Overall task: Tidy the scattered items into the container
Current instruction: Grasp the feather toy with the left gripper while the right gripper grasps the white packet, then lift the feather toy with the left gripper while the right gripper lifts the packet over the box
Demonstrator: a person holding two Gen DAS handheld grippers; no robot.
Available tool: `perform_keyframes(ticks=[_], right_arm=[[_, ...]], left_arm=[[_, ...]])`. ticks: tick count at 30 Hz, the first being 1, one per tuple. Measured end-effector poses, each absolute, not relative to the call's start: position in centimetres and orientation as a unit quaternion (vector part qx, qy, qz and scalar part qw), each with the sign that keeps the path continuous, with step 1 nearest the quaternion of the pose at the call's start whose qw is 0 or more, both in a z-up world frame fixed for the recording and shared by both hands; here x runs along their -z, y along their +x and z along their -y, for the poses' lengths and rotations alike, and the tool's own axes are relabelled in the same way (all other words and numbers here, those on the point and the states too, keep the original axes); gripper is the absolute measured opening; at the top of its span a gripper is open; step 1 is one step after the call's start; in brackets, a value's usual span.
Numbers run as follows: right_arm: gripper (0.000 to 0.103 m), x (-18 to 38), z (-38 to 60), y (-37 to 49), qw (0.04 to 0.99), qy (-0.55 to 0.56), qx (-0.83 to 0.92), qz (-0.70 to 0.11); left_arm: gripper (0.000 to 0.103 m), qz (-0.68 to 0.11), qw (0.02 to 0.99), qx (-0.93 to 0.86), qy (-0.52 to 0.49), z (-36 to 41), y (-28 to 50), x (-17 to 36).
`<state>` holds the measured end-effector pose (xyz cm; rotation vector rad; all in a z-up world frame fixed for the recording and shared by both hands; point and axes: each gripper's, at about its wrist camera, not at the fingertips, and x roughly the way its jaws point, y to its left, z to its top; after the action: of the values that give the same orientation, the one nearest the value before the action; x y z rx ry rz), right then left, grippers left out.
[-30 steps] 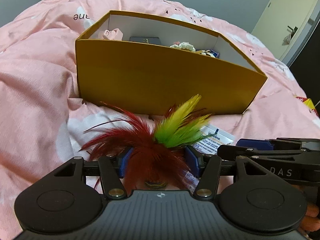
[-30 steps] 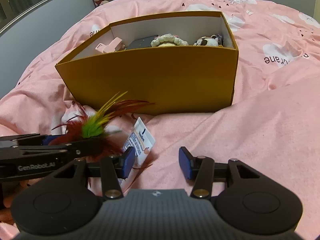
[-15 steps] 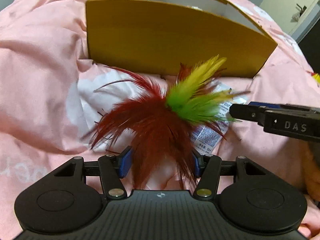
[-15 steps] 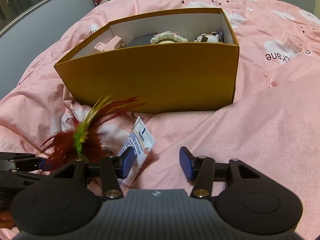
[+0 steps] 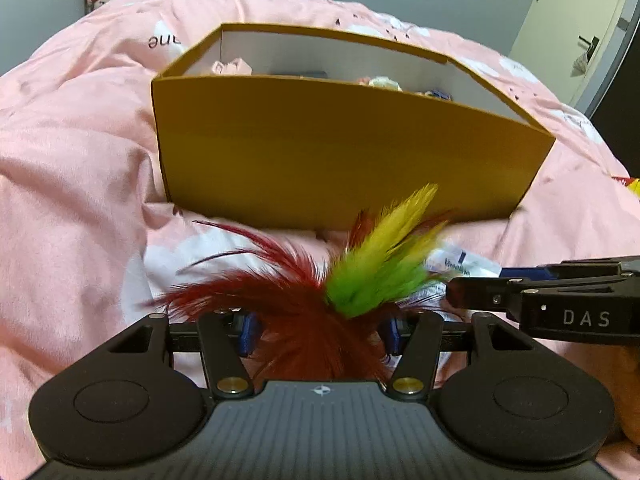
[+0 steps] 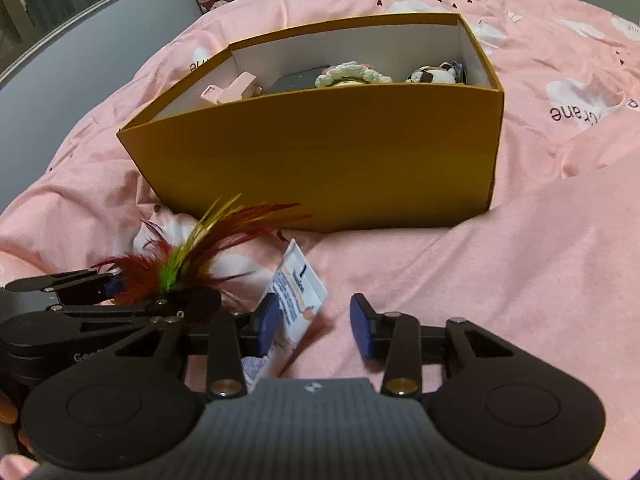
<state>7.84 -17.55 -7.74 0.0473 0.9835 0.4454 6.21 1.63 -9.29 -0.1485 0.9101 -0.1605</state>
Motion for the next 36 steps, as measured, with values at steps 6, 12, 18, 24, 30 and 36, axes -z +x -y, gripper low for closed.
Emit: perform_keyframes(ticks=[6, 12, 18, 24, 30, 36], right_arm=[[0.02, 8.1, 17.6, 8.4, 0.852, 0.049, -0.229, -0.469], [0.009, 7.5, 17.6, 8.0, 0.847, 0.063, -0.253, -0.463], [0.007, 6.2, 16.9, 6.9, 0.848, 0.044, -0.276, -0.45], [0.007, 4.6, 16.4, 5.6, 0.861, 0.017, -0.283, -0.422], [0.006, 3.0, 16.4, 4.8, 0.877, -0.004, -0.274, -0.395], [0.006, 1.1, 17.0, 4.5, 0.892, -0.009, -0.259, -0.37]], left_arm=[[0.028, -0.422, 0.899, 0.084, -0.078, -2.2, 5.3, 8.8], [0.009, -0.409, 0.905, 0.09, -0.073, -1.8, 5.2, 8.5], [0.006, -0.393, 0.913, 0.089, -0.065, -1.7, 4.5, 7.7], [0.005, -0.369, 0.924, 0.09, -0.05, -1.4, 3.4, 6.2], [0.005, -0.353, 0.93, 0.087, -0.048, -1.6, 2.6, 4.9], [0.005, -0.351, 0.931, 0.087, -0.055, -1.8, 2.5, 3.6]])
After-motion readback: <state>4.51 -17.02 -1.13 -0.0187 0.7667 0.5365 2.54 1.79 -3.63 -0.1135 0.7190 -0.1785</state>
